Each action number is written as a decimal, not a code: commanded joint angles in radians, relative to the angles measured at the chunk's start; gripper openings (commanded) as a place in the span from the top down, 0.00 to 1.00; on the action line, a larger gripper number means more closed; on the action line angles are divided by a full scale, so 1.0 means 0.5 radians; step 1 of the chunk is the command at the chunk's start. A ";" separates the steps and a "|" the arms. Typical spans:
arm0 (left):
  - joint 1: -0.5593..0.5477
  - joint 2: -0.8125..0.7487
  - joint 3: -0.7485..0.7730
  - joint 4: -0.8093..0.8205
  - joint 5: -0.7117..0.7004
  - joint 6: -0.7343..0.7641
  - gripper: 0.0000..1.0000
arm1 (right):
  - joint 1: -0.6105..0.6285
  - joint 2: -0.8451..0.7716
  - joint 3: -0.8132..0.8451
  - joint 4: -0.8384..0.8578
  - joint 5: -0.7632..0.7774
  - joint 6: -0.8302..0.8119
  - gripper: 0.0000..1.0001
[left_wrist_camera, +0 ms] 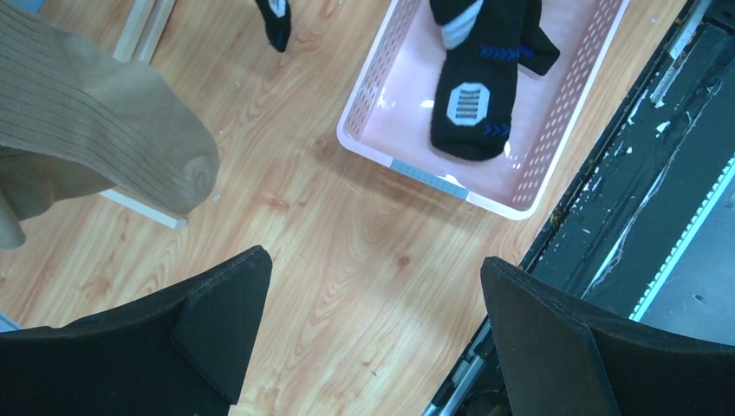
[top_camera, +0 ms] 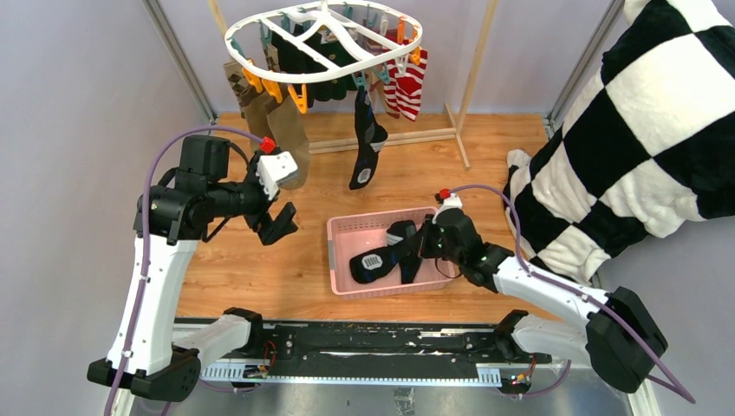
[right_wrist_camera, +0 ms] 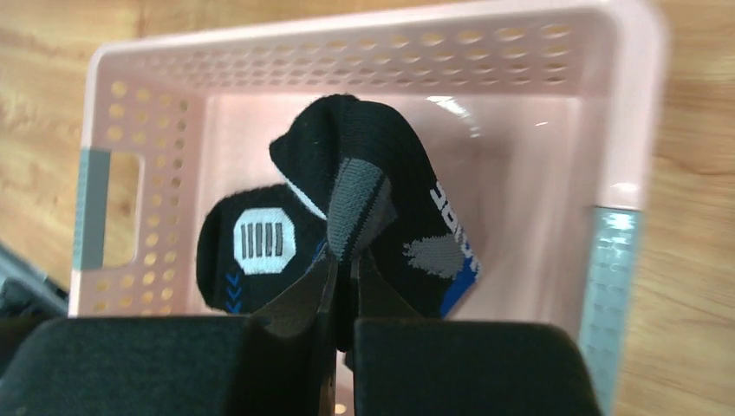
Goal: Remove the socks clipped to the hanger
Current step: Place the sock in the bin, then remove the sock from the hanger, then place the sock in the bin.
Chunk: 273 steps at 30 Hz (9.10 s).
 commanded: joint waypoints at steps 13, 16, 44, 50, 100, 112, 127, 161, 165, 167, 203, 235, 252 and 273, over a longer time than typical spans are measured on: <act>-0.002 0.019 -0.051 0.114 0.008 -0.082 0.00 | -0.120 -0.160 0.469 -0.466 0.514 -0.239 0.30; 0.000 0.022 -0.052 0.114 0.032 -0.090 0.00 | -0.122 -0.053 0.707 -0.265 0.189 -0.431 0.15; 0.332 0.062 -0.074 0.113 0.269 -0.096 0.00 | 0.307 1.547 1.956 0.977 1.601 -1.444 0.36; 0.337 0.064 -0.091 0.111 0.299 -0.097 0.00 | 0.361 1.406 1.776 1.049 1.802 -1.454 0.31; 0.345 0.448 0.365 0.108 0.878 0.164 0.00 | -0.016 0.771 1.212 1.603 -1.504 0.537 1.00; 0.344 0.546 0.325 0.108 1.217 0.417 0.00 | -0.007 0.921 1.382 1.816 -1.719 0.894 1.00; 0.345 0.659 0.327 0.105 1.247 0.282 0.99 | 0.016 0.890 1.528 1.344 -1.625 0.661 0.64; 0.345 0.134 0.182 0.111 0.328 0.249 1.00 | -0.091 1.248 2.560 0.487 -0.895 -0.019 0.13; 0.345 0.163 0.195 0.110 0.338 0.231 1.00 | -0.086 1.291 2.579 0.587 -0.856 0.067 0.20; 0.345 0.165 0.196 0.111 0.340 0.230 1.00 | -0.084 1.304 2.590 0.600 -0.816 0.087 0.22; 0.344 0.048 0.005 0.107 0.171 0.312 1.00 | -0.100 1.447 2.731 0.611 -0.699 0.227 0.89; 0.345 -0.037 0.012 0.108 0.314 0.213 1.00 | 0.439 0.695 1.191 1.229 -1.120 -1.188 0.00; 0.344 -0.096 0.011 0.108 0.345 0.159 1.00 | 0.678 0.995 1.390 1.044 -0.779 -1.613 0.39; 0.354 0.117 0.036 0.126 0.163 -0.062 0.00 | 0.115 0.293 0.232 0.699 -0.707 -0.217 1.00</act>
